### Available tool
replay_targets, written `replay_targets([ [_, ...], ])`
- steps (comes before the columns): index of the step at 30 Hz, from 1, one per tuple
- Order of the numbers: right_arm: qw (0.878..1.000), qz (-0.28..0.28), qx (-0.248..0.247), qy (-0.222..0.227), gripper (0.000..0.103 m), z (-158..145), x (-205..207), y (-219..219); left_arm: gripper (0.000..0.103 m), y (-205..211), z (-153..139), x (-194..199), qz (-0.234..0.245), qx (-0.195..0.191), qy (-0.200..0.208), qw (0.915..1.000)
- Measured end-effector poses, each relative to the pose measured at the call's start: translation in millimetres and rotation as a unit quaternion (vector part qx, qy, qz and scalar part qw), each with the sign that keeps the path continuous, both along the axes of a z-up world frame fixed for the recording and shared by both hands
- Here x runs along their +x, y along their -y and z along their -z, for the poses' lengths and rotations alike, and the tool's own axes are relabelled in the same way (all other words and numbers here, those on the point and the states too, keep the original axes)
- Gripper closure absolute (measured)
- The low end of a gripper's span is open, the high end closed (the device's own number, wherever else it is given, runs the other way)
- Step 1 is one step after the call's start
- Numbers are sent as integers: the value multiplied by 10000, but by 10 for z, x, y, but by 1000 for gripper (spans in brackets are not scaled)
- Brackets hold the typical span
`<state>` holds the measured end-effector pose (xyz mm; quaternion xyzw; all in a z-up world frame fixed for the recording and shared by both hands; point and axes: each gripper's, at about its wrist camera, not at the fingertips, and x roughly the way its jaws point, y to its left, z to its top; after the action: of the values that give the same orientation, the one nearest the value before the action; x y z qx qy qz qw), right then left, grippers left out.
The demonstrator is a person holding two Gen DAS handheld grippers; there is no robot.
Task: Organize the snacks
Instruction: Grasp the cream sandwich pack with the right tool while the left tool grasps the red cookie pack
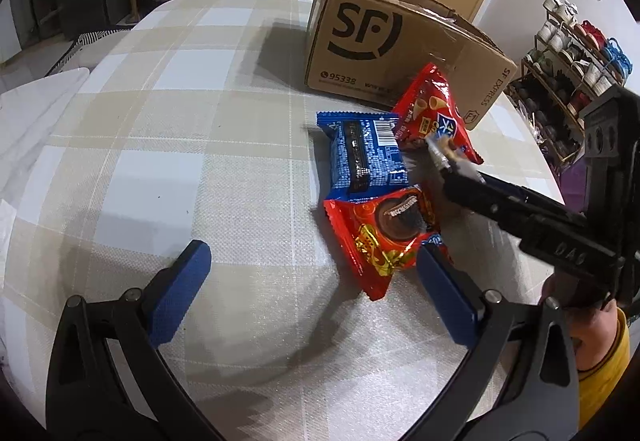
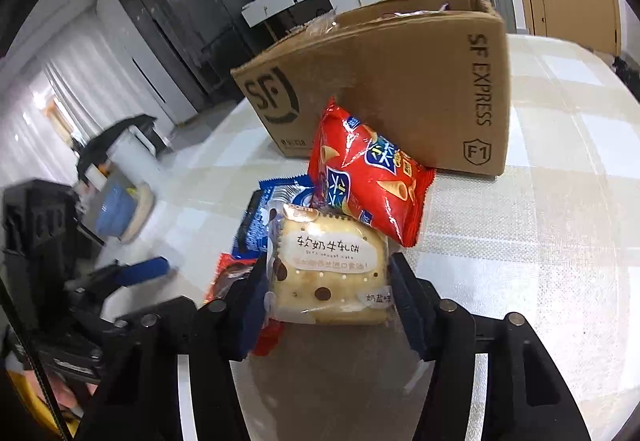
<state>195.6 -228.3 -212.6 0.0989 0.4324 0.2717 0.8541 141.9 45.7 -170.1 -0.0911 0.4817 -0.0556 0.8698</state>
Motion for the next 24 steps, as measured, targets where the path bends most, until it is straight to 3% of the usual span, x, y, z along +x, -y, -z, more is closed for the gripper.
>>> replay_targets([
  [8, 9998, 9, 217, -39, 45, 9, -92, 103, 1, 106, -35, 11, 73, 127, 4, 9999],
  [12, 9999, 79, 64, 12, 45, -7, -111, 147, 1, 162, -39, 29, 124, 158, -13, 9998],
  [21, 9982, 331, 477, 170, 45, -133, -307, 487, 1, 322, -7, 178, 281, 61, -171, 9994],
  [24, 9966, 425, 648, 293, 45, -170, -399, 661, 1, 438, 19, 264, 344, 200, -207, 9990],
])
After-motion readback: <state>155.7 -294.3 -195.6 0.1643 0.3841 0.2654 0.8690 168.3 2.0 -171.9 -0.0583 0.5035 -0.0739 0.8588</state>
